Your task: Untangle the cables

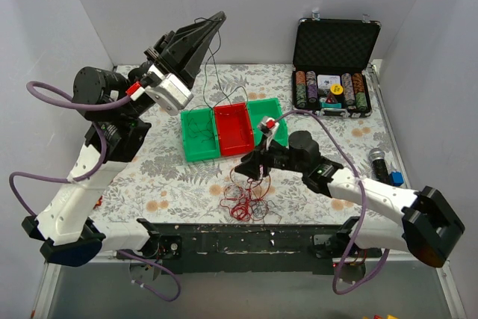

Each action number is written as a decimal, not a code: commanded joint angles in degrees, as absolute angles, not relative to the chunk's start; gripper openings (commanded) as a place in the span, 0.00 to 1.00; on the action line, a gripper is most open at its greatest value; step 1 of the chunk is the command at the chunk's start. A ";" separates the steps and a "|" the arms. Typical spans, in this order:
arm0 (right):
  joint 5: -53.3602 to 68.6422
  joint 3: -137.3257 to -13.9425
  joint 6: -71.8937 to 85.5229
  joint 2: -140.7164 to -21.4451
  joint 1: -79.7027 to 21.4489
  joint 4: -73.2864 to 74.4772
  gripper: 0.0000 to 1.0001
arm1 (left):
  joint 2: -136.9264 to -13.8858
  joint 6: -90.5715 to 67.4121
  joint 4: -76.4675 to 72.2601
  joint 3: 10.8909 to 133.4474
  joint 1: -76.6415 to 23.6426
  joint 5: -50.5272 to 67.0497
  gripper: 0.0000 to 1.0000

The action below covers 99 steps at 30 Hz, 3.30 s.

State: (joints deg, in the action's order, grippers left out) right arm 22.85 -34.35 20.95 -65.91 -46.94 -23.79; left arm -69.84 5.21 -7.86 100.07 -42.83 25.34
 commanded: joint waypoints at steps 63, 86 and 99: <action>2.90 -22.32 16.79 -57.83 -49.13 -17.31 0.63 | -69.69 15.83 -29.44 82.45 -39.73 -10.11 0.00; 2.37 -21.10 17.93 -57.57 -49.13 -17.84 0.61 | -75.32 5.98 -35.24 73.22 -27.25 -5.45 0.00; 1.49 -20.04 18.19 -57.57 -49.13 -18.02 0.60 | -75.59 7.21 -37.97 62.41 -22.59 -1.76 0.00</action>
State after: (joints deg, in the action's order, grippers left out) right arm 2.66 -20.12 17.85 -58.04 -48.88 -16.38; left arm -76.01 6.81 -36.60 63.24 -24.16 -3.55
